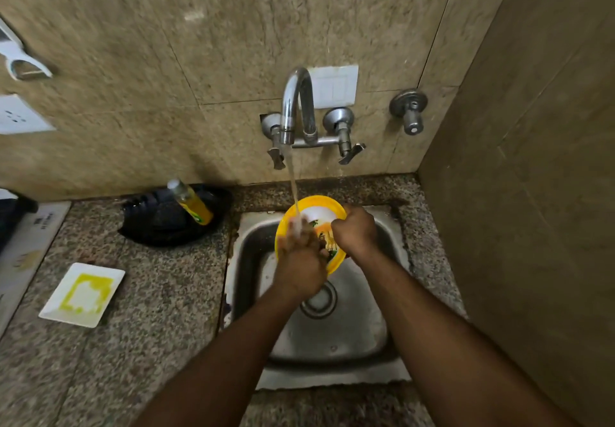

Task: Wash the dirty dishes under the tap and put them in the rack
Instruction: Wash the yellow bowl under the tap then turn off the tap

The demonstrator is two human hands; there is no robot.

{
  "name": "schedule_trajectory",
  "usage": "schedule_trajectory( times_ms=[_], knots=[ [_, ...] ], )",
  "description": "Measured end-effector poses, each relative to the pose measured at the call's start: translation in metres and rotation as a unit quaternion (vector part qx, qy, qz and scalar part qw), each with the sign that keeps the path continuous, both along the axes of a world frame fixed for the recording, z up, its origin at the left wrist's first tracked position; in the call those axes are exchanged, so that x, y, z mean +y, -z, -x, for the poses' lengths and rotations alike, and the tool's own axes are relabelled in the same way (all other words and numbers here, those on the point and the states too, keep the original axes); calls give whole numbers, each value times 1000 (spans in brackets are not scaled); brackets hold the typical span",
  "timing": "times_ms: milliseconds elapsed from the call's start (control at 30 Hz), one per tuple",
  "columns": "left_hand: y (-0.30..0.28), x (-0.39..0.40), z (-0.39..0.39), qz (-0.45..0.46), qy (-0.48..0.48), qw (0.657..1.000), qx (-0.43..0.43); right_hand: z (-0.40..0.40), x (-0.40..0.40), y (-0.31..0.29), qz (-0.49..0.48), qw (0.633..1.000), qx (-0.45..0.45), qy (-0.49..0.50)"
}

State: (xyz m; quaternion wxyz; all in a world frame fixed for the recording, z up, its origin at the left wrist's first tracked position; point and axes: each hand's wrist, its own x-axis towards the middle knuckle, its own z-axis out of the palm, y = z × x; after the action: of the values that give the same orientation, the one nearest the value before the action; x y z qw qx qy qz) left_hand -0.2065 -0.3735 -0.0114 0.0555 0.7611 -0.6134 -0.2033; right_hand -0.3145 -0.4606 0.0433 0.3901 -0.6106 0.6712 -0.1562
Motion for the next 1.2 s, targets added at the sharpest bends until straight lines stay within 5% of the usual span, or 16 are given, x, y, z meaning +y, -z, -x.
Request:
schedule_trajectory(
  times_ms=[133, 600, 767, 967, 1200],
  knots=[
    [5, -7, -8, 4, 75, 987, 143, 5, 7, 13, 2, 1000, -23, 4],
    [-41, 10, 0, -28, 114, 993, 18, -1, 2, 44, -5, 985, -115, 131],
    [-12, 0, -41, -25, 105, 987, -115, -22, 16, 52, -6, 976, -195, 101],
    [-41, 12, -33, -55, 72, 976, -200, -29, 13, 51, -43, 907, -364, 209],
    [-84, 22, -43, -13, 161, 960, -227, -36, 13, 59, -193, 826, -466, 251]
  ],
)
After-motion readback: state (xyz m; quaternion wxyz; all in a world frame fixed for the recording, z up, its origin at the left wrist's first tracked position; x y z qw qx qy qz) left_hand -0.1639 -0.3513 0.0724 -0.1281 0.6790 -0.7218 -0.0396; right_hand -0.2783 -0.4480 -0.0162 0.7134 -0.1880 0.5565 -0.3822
